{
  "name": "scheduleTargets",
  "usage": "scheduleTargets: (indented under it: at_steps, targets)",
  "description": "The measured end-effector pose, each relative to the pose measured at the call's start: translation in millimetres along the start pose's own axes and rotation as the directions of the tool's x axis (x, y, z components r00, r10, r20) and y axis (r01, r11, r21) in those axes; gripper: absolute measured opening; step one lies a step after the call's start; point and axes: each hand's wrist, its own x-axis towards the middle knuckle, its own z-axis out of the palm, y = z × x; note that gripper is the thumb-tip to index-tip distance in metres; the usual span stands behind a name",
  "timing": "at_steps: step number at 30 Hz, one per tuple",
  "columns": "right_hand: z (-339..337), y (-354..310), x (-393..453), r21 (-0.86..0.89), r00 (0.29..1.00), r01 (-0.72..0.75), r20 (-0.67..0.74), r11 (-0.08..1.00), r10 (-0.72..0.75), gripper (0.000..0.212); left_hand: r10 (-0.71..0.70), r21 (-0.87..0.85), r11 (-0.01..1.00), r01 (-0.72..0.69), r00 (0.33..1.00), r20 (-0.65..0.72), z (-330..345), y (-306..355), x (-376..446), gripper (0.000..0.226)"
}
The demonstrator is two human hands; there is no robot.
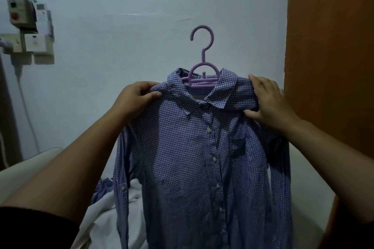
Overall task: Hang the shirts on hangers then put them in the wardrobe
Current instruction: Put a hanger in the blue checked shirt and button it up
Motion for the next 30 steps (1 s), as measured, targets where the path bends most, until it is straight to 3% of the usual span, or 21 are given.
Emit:
scheduleTargets:
  at_steps: [6, 9, 10, 12, 14, 15, 19, 24, 30]
  targets:
    - [3.4, 8.6, -5.1, 0.014, 0.999, -0.041, -0.005, 0.999, 0.041, 0.097, -0.094, -0.104, 0.991, 0.086, 0.992, -0.081, 0.6, -8.6, 2.8, 0.020]
    - [5.1, 8.2, -3.8, 0.027, 0.999, -0.042, -0.012, 0.999, 0.042, 0.097, -0.027, 0.036, 0.999, 0.030, 0.996, -0.081, 1.6, -11.3, 4.1, 0.025]
    - [5.8, 8.7, -2.9, 0.032, 0.999, -0.047, -0.012, 0.998, 0.047, 0.097, 0.031, 0.149, 0.989, -0.020, 0.997, -0.072, 3.1, -13.0, 3.9, 0.032]
    - [7.8, 9.9, -1.2, 0.039, 0.998, -0.055, -0.008, 0.998, 0.056, 0.098, 0.134, 0.378, 0.918, -0.121, 0.991, -0.008, 7.0, -15.2, 0.4, 0.071]
    - [10.2, 9.1, 0.2, 0.052, 0.999, -0.051, -0.003, 0.997, 0.051, 0.098, 0.189, 0.494, 0.849, -0.190, 0.981, 0.051, 10.4, -17.6, -3.2, 0.107]
    - [11.0, 7.6, 1.0, 0.060, 0.999, -0.046, -0.001, 0.997, 0.047, 0.098, 0.219, 0.522, 0.825, -0.216, 0.974, 0.057, 11.4, -18.7, -4.2, 0.115]
    - [16.5, 0.9, 2.9, 0.082, 1.000, -0.022, 0.002, 0.996, 0.022, 0.098, 0.341, 0.624, 0.726, -0.289, 0.939, 0.038, 9.6, -23.7, -5.4, 0.112]
    - [31.5, -9.7, 5.1, 0.112, 0.998, -0.056, 0.046, 0.992, 0.051, 0.098, 0.392, 0.702, 0.640, -0.312, 0.918, 0.050, -4.7, -28.0, -13.4, 0.110]
    - [70.5, -48.2, 12.0, 0.096, 0.979, -0.158, 0.143, 0.983, 0.144, 0.103, 0.273, 0.755, 0.632, -0.172, 0.962, -0.009, -28.0, -40.3, -34.9, 0.108]
